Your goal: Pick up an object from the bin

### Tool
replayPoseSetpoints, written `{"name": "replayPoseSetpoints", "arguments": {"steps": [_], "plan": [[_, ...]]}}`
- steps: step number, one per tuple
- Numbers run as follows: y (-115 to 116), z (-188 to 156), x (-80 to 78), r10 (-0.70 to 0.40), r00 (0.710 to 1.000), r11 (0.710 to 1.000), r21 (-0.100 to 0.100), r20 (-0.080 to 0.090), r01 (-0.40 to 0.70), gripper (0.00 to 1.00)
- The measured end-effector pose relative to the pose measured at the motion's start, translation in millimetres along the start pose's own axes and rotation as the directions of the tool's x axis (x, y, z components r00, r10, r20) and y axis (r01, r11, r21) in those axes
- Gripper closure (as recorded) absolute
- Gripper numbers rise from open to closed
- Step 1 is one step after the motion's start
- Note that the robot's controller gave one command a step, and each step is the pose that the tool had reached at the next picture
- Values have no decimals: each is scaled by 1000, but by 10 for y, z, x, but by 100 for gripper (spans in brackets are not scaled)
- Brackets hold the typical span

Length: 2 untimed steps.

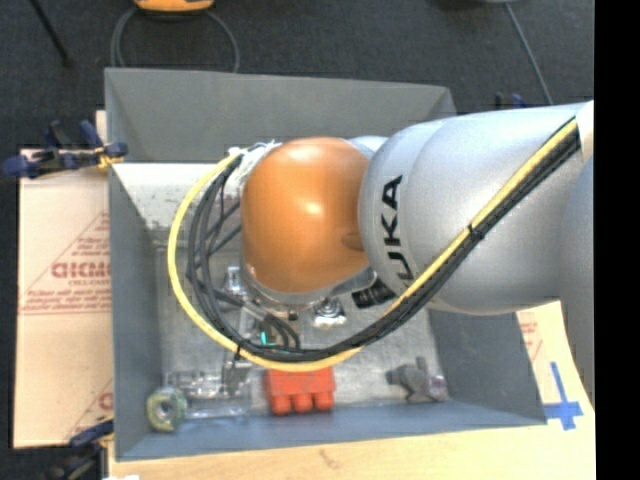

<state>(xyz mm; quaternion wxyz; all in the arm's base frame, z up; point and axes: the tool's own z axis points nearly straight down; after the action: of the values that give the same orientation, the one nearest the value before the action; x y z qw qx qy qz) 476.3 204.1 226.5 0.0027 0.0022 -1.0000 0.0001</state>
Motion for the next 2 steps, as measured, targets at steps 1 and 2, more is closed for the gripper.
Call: {"name": "replayPoseSetpoints", "arguments": {"steps": [1, 2], "plan": [[-115, -1271, -30, -132, 991, 991, -1, 18, 132, 0], [-147, 135, -24, -311, 950, 950, 2, 0, 311, 0]]}}
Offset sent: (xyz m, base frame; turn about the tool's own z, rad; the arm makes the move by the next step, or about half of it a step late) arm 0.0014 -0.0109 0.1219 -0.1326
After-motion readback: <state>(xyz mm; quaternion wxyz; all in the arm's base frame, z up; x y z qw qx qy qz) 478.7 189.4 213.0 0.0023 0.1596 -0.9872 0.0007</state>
